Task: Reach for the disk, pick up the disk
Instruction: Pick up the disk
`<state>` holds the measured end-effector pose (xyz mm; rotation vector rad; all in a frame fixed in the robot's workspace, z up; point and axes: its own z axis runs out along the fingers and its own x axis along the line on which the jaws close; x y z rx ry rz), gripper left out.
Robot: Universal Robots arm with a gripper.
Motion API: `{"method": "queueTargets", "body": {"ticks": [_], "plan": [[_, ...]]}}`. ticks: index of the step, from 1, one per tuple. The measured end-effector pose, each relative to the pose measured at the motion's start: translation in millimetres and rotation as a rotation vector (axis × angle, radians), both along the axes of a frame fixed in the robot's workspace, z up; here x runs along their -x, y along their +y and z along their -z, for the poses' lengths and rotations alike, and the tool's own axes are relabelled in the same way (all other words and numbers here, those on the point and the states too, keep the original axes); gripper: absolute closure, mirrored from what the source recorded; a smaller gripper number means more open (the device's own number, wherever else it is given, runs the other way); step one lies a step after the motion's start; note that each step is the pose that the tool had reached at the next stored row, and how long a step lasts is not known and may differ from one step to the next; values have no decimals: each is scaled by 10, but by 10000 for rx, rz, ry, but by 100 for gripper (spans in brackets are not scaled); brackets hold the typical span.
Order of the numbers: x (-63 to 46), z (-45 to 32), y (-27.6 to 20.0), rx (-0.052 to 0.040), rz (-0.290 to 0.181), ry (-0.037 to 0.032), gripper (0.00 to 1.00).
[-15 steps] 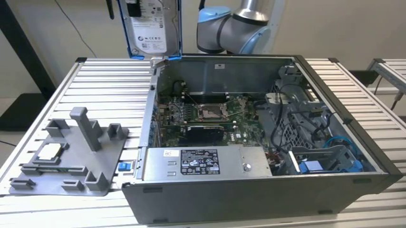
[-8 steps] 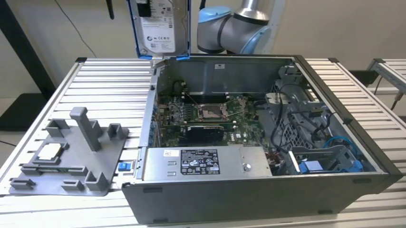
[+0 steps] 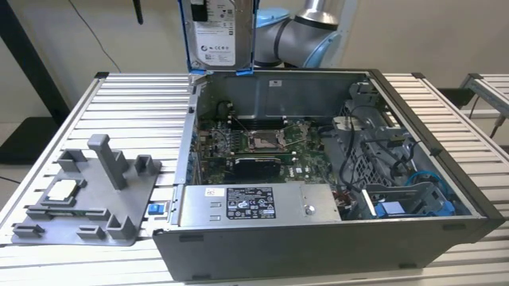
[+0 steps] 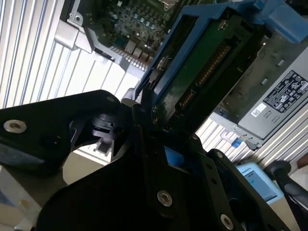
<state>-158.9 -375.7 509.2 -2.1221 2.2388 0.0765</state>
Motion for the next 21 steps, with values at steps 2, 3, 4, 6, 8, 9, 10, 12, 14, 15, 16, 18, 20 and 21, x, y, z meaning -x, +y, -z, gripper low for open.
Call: {"method": "queueTargets", "body": {"ticks": [2, 3, 4, 6, 8, 9, 10, 12, 14, 15, 16, 18, 20, 21], "plan": [[-82, 0, 0, 0, -1, 0, 100], [-127, 0, 0, 1, 0, 0, 100], [-171, 0, 0, 0, 0, 0, 100], [-253, 0, 0, 1, -1, 0, 100], [-333, 0, 0, 0, 0, 0, 100], [-370, 0, 0, 0, -1, 0, 100], [-408, 0, 0, 1, 1, 0, 100], [-485, 0, 0, 1, -1, 0, 100], [-563, 0, 0, 0, 0, -1, 100], [-601, 0, 0, 0, 0, 0, 100], [-645, 0, 0, 1, -1, 0, 100], [-724, 0, 0, 0, 0, 0, 100], [-808, 0, 0, 1, -1, 0, 100], [-853, 0, 0, 0, 1, 0, 100]]}}
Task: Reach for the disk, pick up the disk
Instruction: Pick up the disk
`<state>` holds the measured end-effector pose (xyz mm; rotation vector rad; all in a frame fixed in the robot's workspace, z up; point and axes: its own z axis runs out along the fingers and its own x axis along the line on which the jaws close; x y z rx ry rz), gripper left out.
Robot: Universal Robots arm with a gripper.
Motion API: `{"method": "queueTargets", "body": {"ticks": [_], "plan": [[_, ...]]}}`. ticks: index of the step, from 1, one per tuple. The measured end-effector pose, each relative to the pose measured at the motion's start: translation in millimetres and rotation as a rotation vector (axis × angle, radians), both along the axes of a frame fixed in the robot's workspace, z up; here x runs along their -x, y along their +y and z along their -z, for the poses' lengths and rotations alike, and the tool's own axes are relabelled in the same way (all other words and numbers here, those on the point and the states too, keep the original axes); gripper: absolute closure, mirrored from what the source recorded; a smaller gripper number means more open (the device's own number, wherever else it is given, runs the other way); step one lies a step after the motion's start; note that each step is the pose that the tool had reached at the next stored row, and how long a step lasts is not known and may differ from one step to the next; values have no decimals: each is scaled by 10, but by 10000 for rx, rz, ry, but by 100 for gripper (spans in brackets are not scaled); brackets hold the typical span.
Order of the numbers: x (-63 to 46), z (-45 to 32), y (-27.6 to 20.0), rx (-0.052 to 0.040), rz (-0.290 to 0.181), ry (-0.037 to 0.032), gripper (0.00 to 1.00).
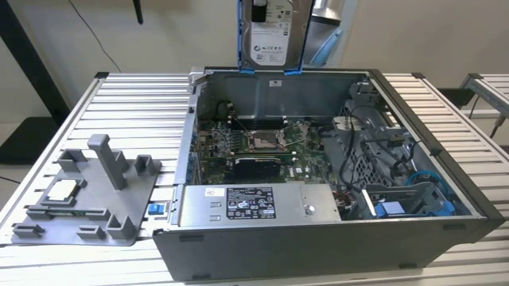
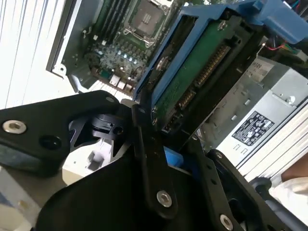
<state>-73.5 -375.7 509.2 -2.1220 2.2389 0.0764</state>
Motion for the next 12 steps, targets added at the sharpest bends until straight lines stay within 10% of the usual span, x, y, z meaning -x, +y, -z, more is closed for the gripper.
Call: {"method": "queueTargets", "body": {"ticks": [12], "plan": [[-524, 0, 0, 1, -1, 0, 100]]}}
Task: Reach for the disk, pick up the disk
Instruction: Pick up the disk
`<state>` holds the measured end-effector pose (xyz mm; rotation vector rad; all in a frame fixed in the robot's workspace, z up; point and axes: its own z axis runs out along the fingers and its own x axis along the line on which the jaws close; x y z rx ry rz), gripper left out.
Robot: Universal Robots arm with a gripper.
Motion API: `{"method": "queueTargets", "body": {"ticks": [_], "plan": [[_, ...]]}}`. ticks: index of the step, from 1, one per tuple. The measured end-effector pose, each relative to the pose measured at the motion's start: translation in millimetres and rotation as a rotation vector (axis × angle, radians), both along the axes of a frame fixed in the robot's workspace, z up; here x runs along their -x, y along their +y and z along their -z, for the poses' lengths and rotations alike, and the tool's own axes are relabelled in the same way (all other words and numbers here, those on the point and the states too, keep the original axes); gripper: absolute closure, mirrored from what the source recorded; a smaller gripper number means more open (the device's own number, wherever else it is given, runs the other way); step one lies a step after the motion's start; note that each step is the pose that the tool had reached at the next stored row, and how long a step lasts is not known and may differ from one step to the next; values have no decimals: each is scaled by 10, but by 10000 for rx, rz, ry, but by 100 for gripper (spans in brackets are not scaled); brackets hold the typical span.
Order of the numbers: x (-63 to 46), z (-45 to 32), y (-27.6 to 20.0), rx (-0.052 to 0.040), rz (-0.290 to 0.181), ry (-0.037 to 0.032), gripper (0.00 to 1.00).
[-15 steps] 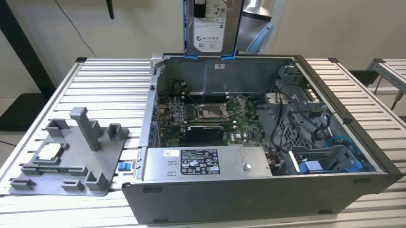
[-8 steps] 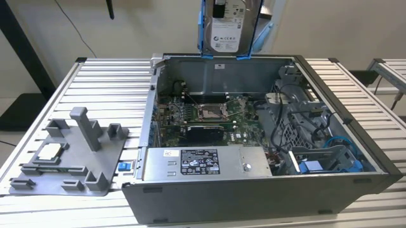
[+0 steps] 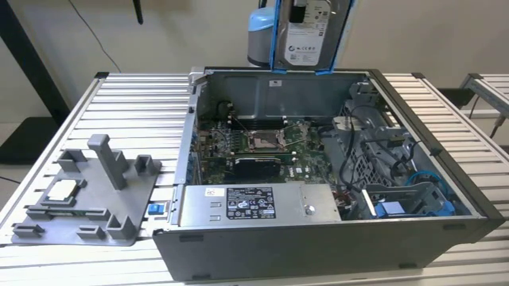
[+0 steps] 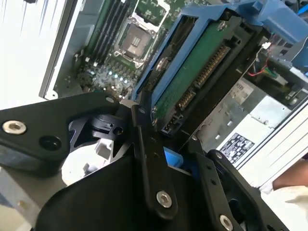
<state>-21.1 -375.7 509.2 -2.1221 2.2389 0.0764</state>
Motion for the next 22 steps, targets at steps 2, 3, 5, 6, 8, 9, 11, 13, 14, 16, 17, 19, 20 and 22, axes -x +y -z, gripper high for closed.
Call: {"method": "queueTargets", "body": {"ticks": [2, 3, 5, 6, 8, 9, 11, 13, 14, 16, 17, 19, 20, 22], "plan": [[-80, 1, 0, -2, -1, -1, 100], [-121, 1, 0, -2, 0, 0, 100], [-201, 0, 0, 1, -1, 1, 100], [-239, 0, 0, 0, 0, 0, 100], [-316, 1, 1, -1, -2, 0, 100], [-357, 1, 0, -1, 0, 0, 100], [-448, 1, 0, -1, 0, 0, 100], [-538, 1, 0, -1, -1, 0, 100], [-583, 1, 0, -1, 0, 0, 100], [-673, 2, 0, -1, -1, 0, 100], [-715, 2, 0, -2, 0, 0, 100], [-792, 1, 0, -1, -1, 0, 100], [-831, 2, 0, -1, 0, 0, 100], [-901, 2, 0, -1, -1, 0, 100]]}}
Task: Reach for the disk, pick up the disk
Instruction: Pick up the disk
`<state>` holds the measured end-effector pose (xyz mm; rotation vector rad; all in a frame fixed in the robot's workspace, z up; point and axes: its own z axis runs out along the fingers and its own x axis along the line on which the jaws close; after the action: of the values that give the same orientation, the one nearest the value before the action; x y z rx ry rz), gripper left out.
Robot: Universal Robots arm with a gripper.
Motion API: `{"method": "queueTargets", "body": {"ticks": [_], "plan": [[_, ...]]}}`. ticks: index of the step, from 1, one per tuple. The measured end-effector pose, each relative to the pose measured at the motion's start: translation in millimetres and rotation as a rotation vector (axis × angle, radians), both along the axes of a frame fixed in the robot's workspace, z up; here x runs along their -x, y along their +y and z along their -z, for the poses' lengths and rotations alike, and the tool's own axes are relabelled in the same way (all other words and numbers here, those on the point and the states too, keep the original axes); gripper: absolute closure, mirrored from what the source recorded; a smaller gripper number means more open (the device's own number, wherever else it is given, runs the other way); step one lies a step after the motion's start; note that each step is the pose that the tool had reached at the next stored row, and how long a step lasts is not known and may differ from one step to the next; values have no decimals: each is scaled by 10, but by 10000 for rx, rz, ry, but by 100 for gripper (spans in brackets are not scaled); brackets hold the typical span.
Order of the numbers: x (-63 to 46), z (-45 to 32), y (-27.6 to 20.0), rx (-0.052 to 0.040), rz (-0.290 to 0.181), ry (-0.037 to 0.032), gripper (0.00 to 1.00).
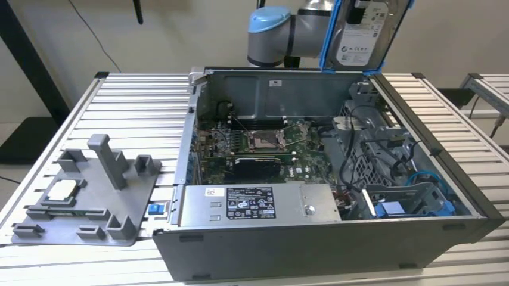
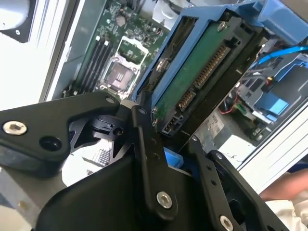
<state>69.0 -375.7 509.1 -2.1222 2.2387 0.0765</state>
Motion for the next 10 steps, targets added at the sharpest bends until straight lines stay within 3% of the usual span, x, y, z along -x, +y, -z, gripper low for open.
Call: {"method": "queueTargets", "body": {"ticks": [10], "plan": [[-282, 0, 0, 0, 1, 2, 100]]}}
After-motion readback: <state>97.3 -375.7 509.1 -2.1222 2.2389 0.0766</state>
